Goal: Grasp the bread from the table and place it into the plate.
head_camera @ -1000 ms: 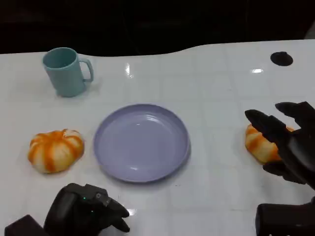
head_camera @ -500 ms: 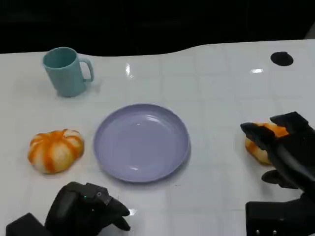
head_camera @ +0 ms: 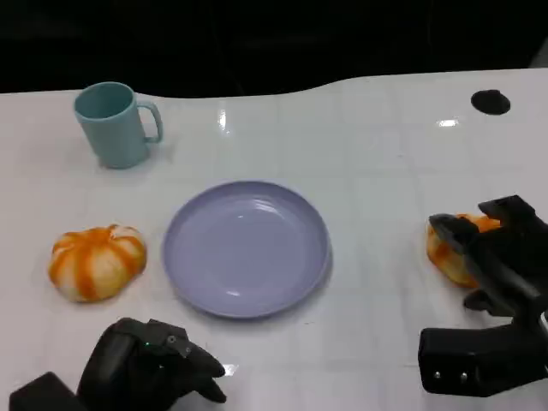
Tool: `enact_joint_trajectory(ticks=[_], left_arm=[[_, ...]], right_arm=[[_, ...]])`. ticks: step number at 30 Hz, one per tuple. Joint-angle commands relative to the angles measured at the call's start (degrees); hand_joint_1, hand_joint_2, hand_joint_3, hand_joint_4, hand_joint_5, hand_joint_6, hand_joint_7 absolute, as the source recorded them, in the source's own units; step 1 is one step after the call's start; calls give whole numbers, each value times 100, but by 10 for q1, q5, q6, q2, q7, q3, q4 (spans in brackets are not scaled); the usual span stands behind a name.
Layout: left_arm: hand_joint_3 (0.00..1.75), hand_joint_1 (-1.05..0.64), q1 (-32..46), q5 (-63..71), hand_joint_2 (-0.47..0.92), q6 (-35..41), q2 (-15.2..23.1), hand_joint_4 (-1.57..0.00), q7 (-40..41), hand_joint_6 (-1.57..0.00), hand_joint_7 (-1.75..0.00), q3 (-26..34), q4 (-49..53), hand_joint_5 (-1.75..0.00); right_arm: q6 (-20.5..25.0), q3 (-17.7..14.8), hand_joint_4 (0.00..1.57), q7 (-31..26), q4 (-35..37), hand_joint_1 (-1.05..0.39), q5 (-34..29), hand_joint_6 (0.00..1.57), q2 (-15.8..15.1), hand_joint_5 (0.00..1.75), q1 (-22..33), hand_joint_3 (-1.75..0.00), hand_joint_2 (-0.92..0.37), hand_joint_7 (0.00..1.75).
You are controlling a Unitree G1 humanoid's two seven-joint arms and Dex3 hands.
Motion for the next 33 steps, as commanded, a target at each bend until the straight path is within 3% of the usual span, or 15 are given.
enact_joint_trajectory(ticks=[1, 6, 8, 13, 16, 17, 18, 20, 23, 26, 27, 29, 30, 31, 33], left_arm=[[0, -105, 2, -5, 90, 1, 8, -145, -4, -157, -22, 4, -1, -64], [0, -105, 2, -5, 90, 2, 9, -145, -3, -157, -22, 3, -2, -64], [0, -105, 3, -4, 90, 2, 8, -145, -2, -157, -22, 3, -3, -64], [0, -105, 6, -1, 90, 2, 9, -145, 1, -157, -23, 1, -8, -64], [0, -105, 8, 0, 90, 2, 9, -145, 1, -157, -23, 1, -11, -64], [0, -105, 9, 0, 90, 1, 9, -145, 1, -157, -23, 2, -12, -64], [0, -105, 10, -1, 90, 2, 10, -145, 1, -157, -23, 2, -13, -64], [0, -105, 11, -2, 90, 4, 10, -145, 0, -157, -23, 2, -14, -64], [0, -105, 10, -2, 91, 1, 10, -145, -1, -157, -23, 2, -14, -64], [0, -105, 10, -1, 91, 0, 9, -145, -1, -157, -22, 1, -14, -64], [0, -105, 9, -1, 91, 0, 9, -145, -1, -157, -22, 0, -13, -64], [1, -105, 8, 1, 91, -3, 7, -145, 1, -157, -22, 0, -10, -64], [1, -105, 7, 3, 92, -6, 7, -145, 1, -157, -22, -1, -8, -64], [1, -105, 7, 4, 92, -7, 7, -145, 2, -157, -22, -1, -7, -64], [0, -105, 7, 3, 91, -4, 5, -145, 2, -157, -22, -1, -8, -64]], right_arm=[[10, 11, 19, -22, 45, -43, 7, 37, -8, 28, -21, 0, -79, 0], [8, 19, 20, -39, 103, -41, 26, 37, -7, 25, -47, -1, -81, 1], [-1, 25, 29, -53, 134, -41, 32, 42, -8, 23, -62, 0, -82, 2], [-44, 32, 78, -69, 197, -31, 72, 69, -12, 10, -95, 0, -84, 3], [-88, 19, 114, -88, 220, -18, 121, 95, -9, 15, -100, 0, -87, 6], [-101, 18, 125, -97, 226, -15, 130, 104, -9, 20, -101, 0, -87, 8], [-115, 19, 123, -108, 231, -12, 137, 112, -11, 40, -101, 0, -86, 6], [-146, 22, 109, -142, 246, -7, 142, 130, -15, 111, -100, 0, -84, 4], [-160, 26, 95, -162, 248, -5, 141, 139, -19, 157, -99, -1, -85, 4], [-166, 21, 85, -170, 243, -2, 151, 146, -19, 172, -96, -1, -86, 10], [-171, 19, 84, -174, 243, -2, 156, 140, -20, 173, -95, -1, -87, 26], [-181, 15, 84, -177, 241, -1, 167, 103, -21, 174, -93, -1, -88, 99], [-182, 14, 84, -180, 237, -1, 169, 95, -22, 174, -92, -1, -87, 115], [-182, 13, 84, -182, 233, -2, 170, 90, -22, 175, -91, -1, -87, 123], [-186, 10, 85, -187, 225, -2, 174, 95, -21, 175, -88, -1, -87, 105]])
